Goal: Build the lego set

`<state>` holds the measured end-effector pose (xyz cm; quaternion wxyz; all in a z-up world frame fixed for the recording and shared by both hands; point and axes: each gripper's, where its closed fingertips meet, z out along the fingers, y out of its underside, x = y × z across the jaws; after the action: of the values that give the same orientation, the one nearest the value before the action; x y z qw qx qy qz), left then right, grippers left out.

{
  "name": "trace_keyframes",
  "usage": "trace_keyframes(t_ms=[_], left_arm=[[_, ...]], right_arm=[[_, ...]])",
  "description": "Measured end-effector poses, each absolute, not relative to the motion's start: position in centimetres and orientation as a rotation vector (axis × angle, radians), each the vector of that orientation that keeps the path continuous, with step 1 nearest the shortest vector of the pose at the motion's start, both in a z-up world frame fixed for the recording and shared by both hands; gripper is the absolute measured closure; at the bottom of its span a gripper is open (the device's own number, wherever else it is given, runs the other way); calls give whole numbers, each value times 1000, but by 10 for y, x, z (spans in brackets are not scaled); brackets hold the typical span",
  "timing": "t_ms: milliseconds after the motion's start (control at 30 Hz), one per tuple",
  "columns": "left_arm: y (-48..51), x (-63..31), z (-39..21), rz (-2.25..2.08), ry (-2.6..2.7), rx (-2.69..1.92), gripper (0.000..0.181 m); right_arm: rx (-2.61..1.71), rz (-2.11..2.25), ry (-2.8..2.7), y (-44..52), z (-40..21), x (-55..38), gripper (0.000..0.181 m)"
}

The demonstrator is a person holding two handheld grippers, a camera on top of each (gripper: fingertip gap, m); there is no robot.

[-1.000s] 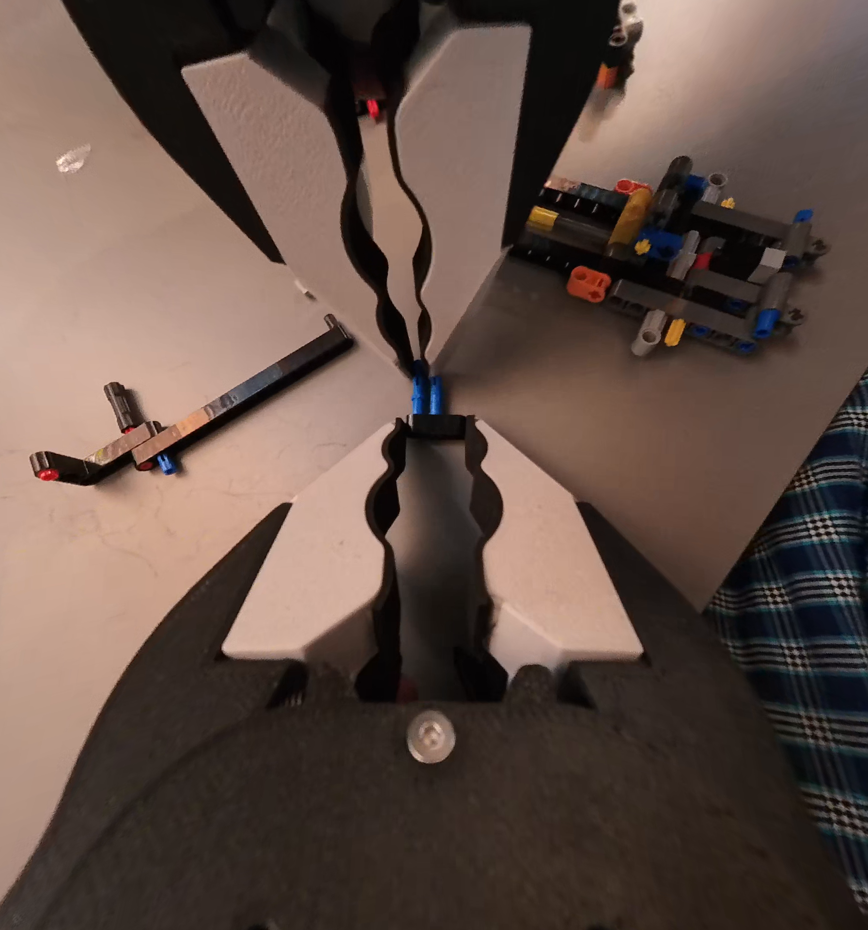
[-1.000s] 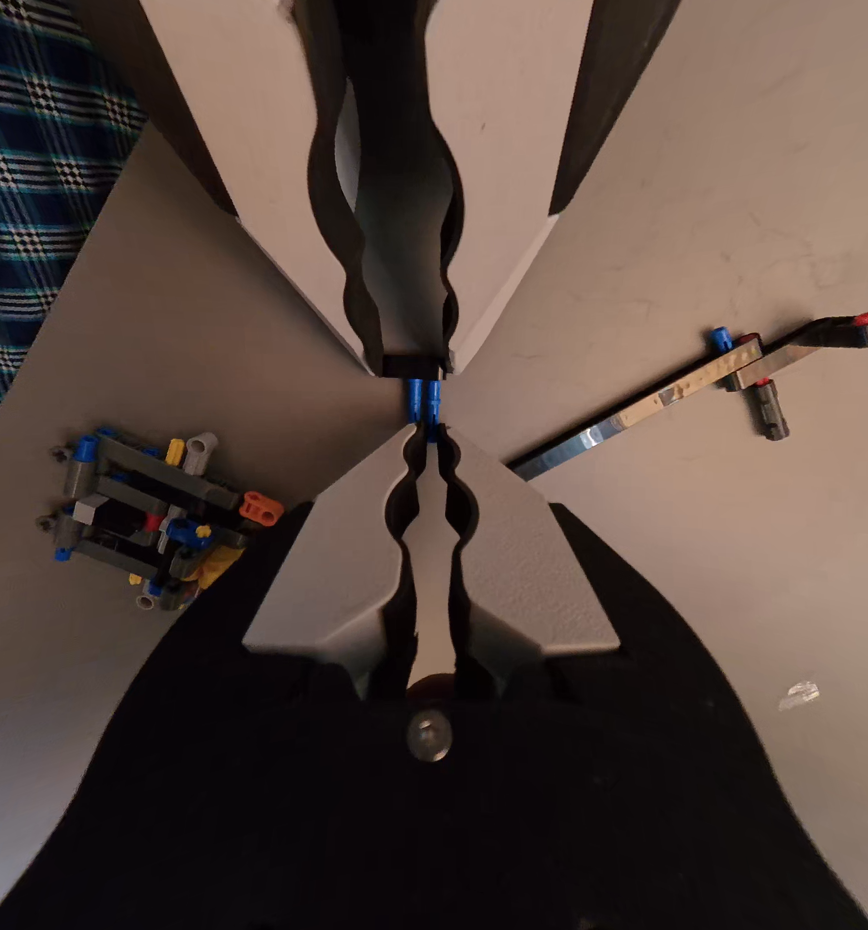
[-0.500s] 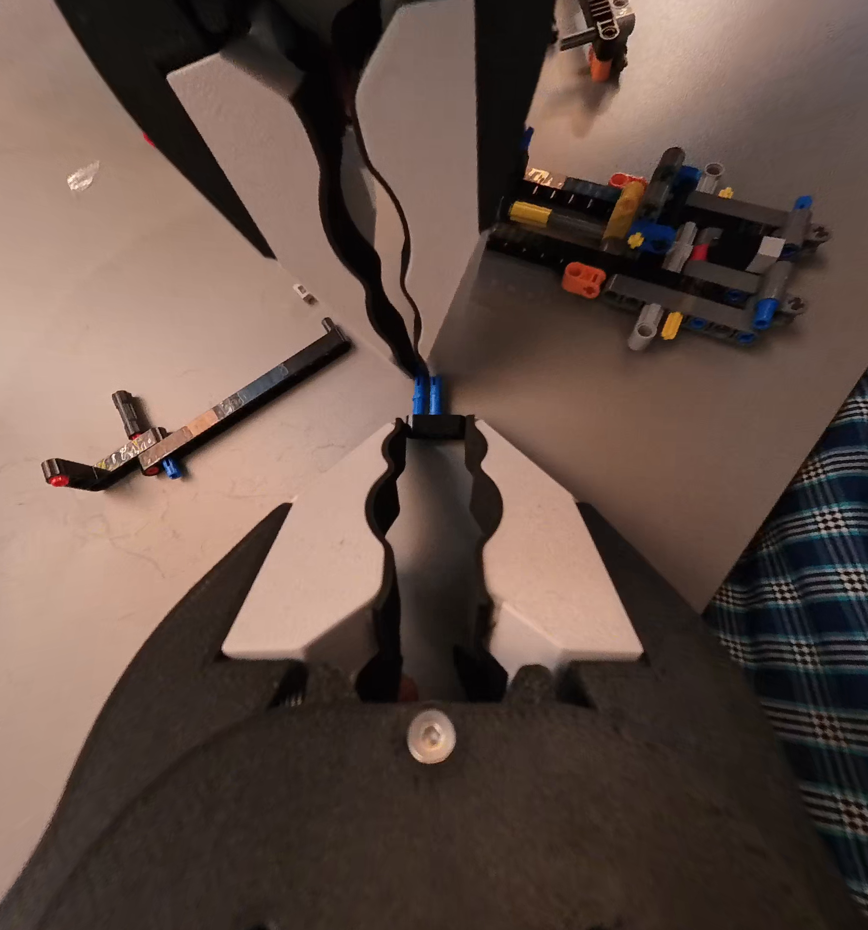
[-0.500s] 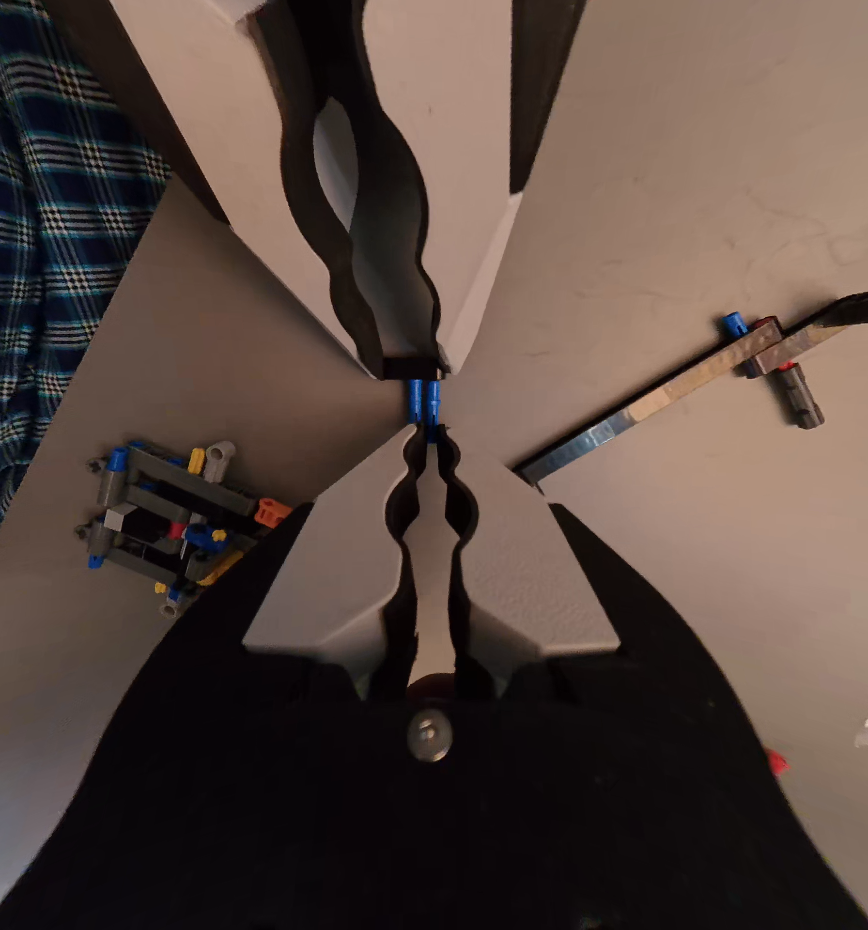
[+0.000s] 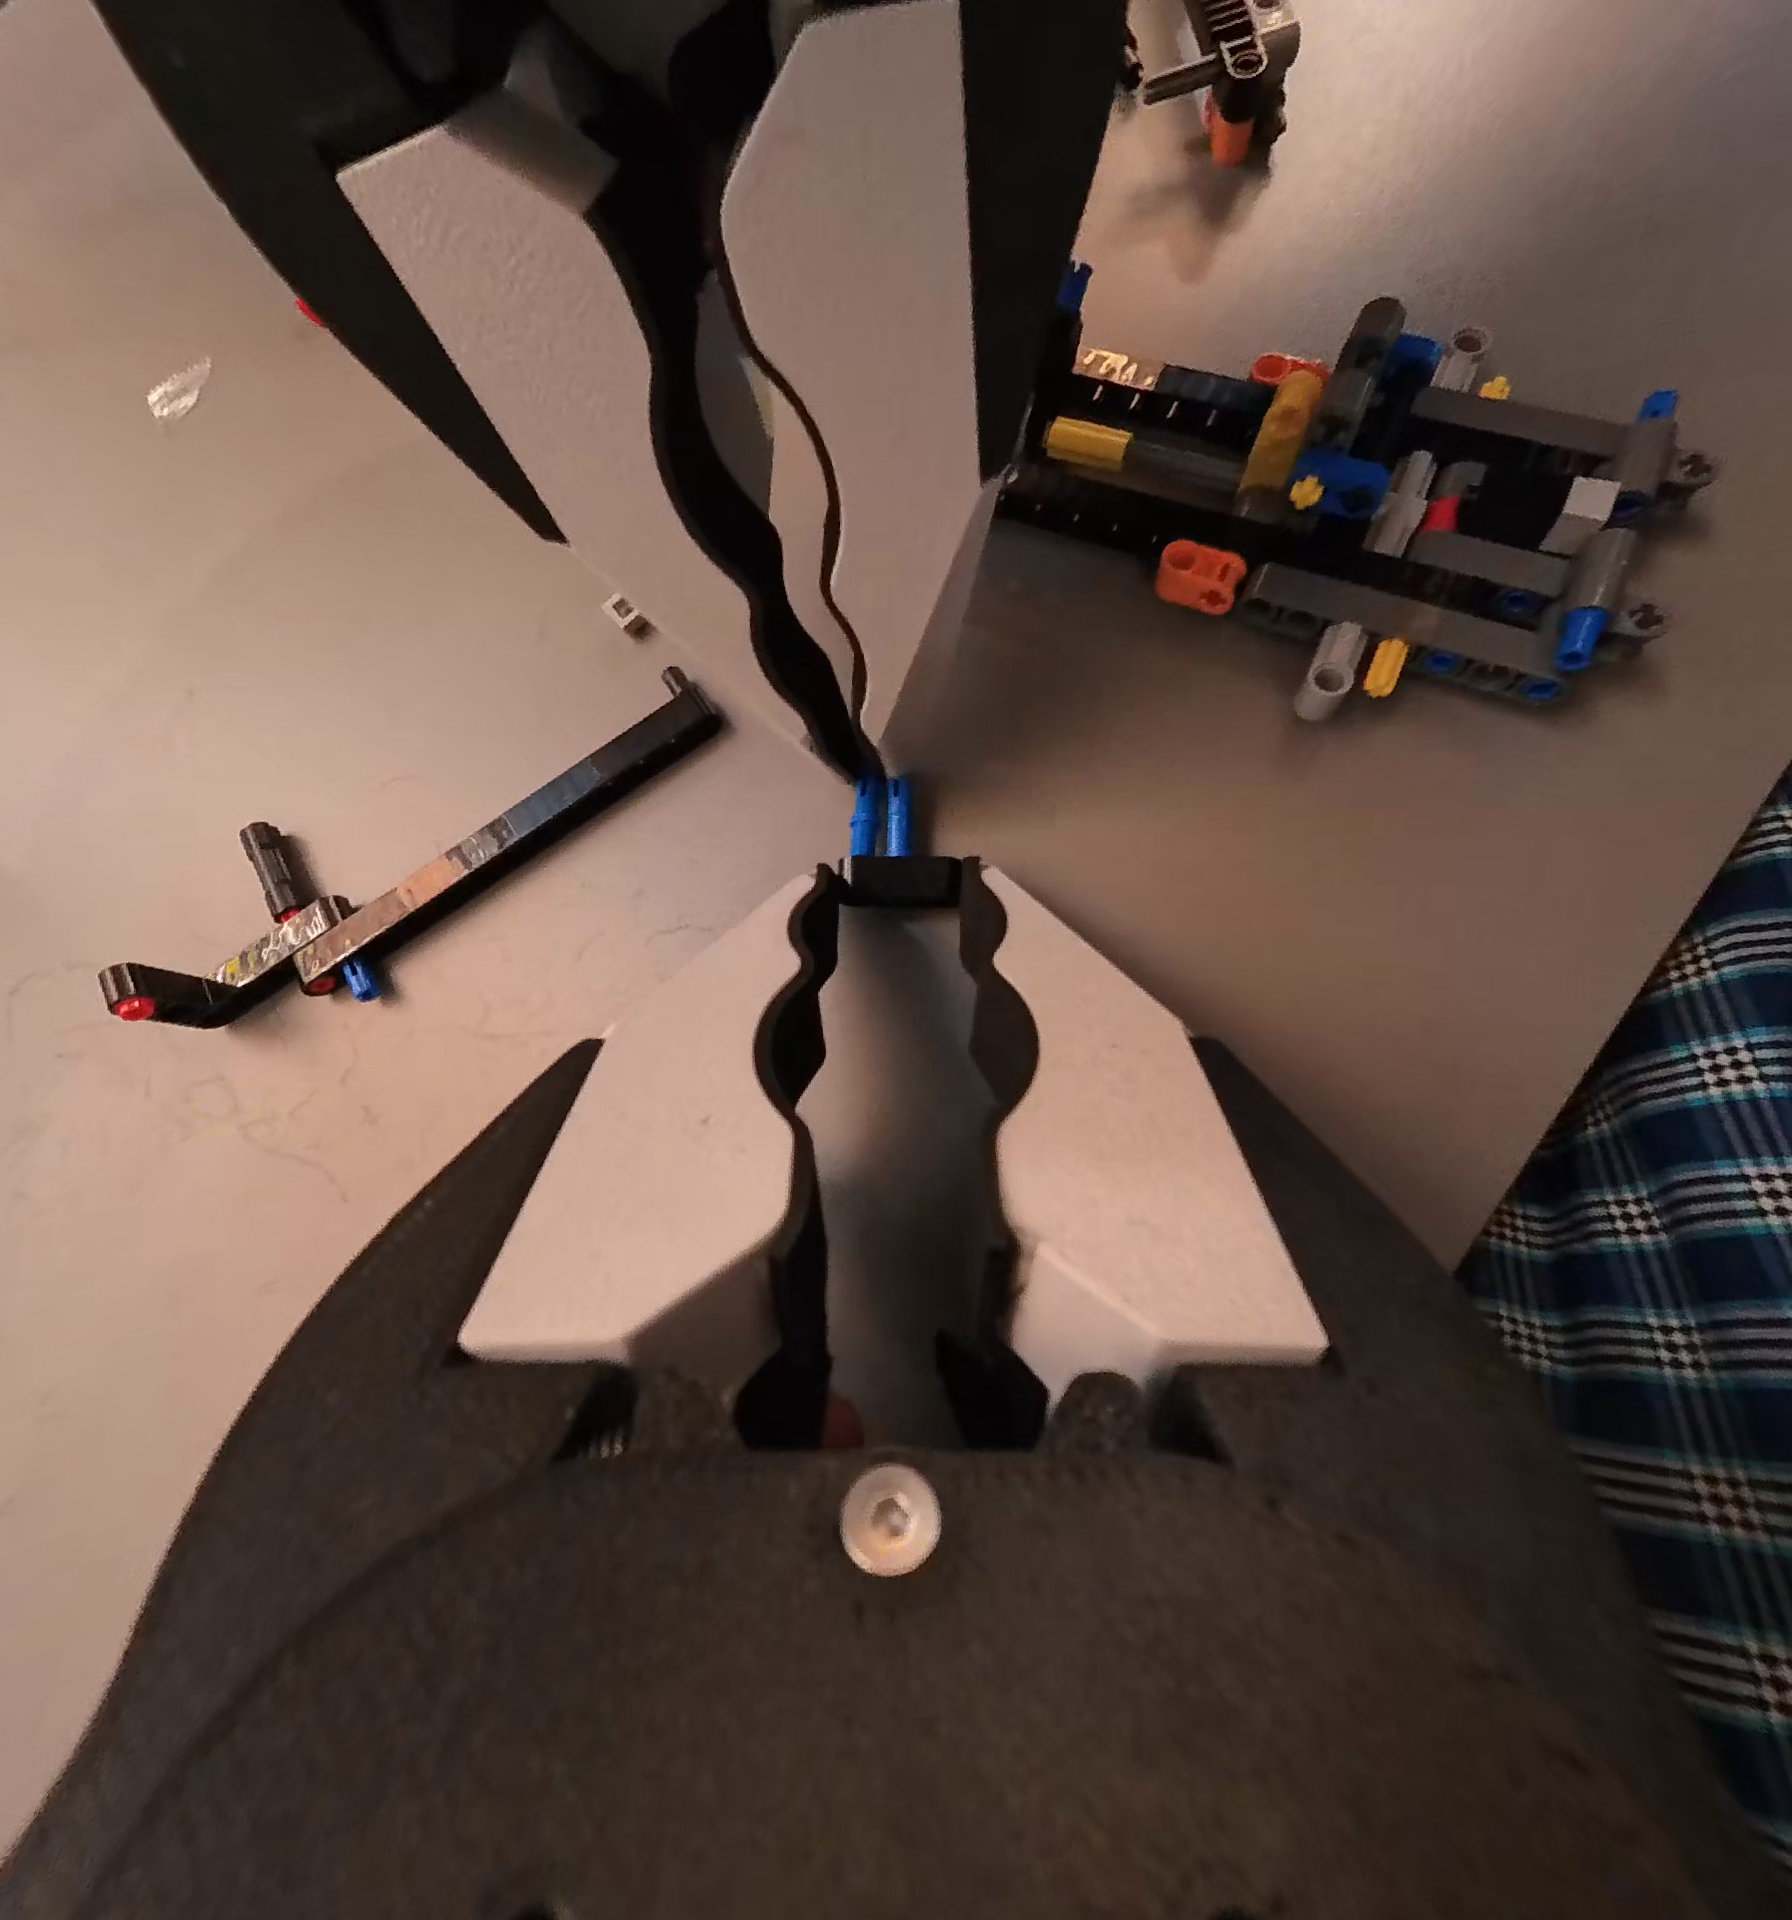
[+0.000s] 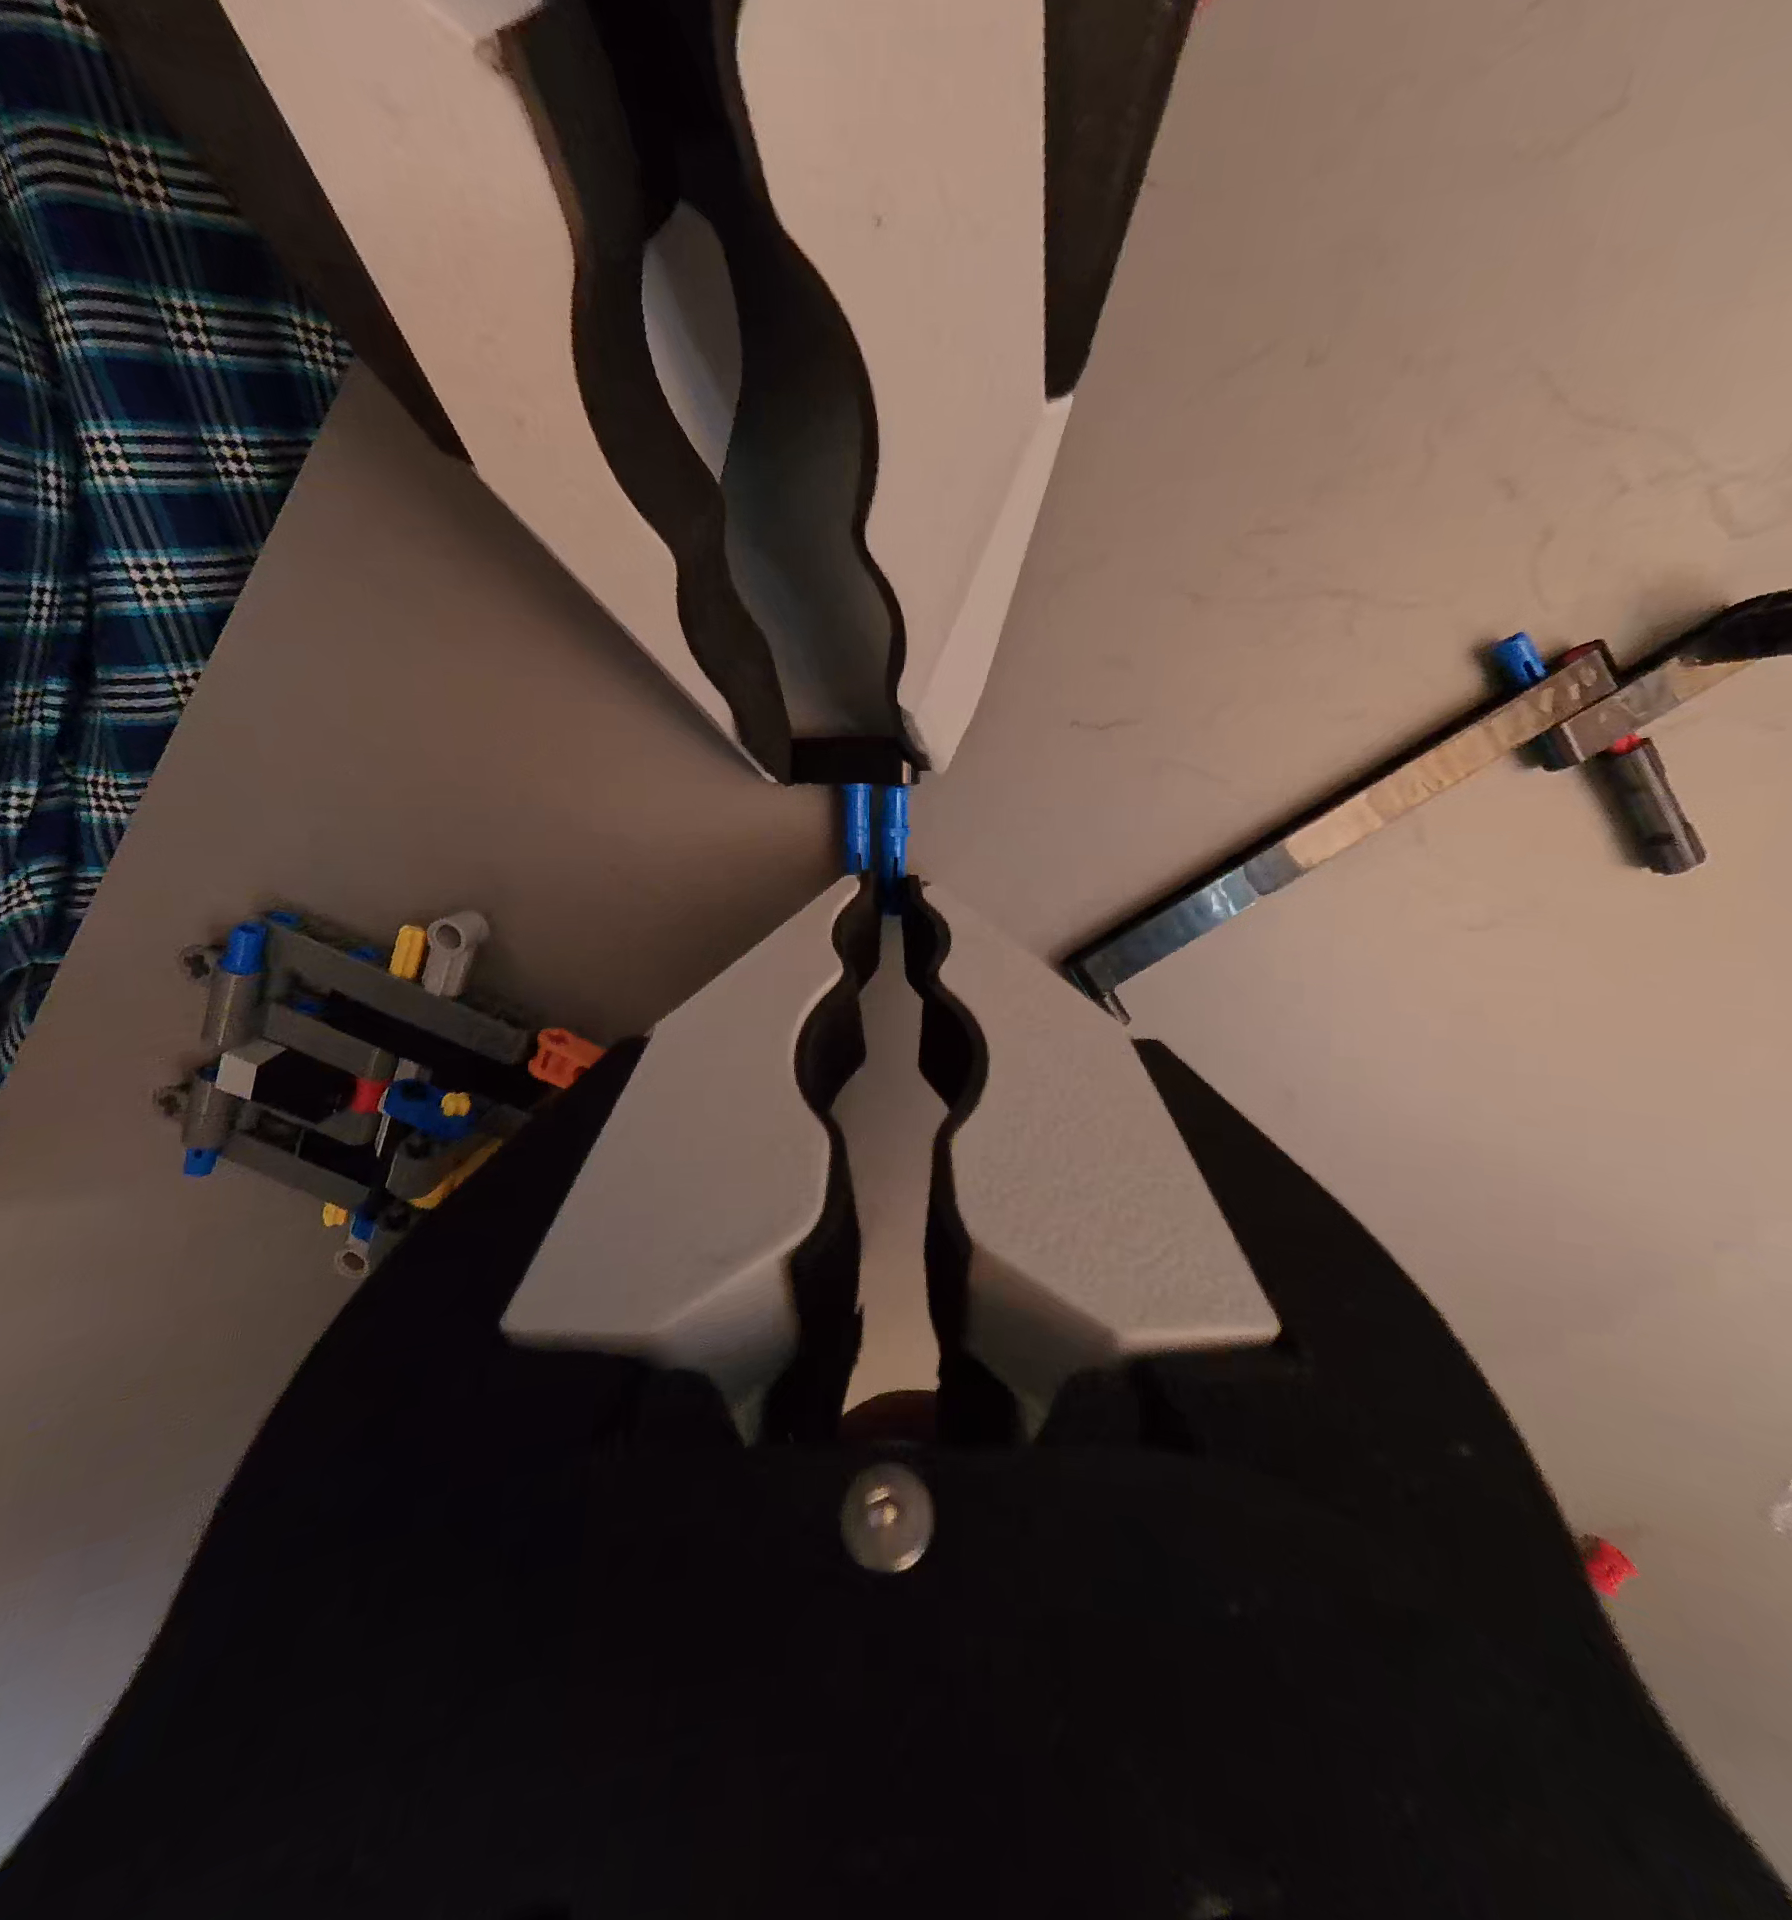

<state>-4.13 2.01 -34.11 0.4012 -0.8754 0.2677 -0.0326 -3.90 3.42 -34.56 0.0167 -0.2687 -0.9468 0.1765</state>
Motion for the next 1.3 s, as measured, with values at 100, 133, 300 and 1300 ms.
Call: trace_keyframes(t_ms=[100, 133, 300, 1300], left_arm=[[20, -42, -341, -68, 681, -2209, 159], [20, -42, -341, -65, 682, -2208, 159], [20, -42, -341, -60, 686, -2204, 159], [21, -38, -340, -39, 804, -2188, 159]], right_arm=[[-849, 533, -2952, 35, -346, -39, 181], [-856, 530, -2952, 35, -346, -39, 181], [-854, 518, -2950, 36, -346, -40, 180], [-842, 521, -3120, 34, -344, -37, 181]])
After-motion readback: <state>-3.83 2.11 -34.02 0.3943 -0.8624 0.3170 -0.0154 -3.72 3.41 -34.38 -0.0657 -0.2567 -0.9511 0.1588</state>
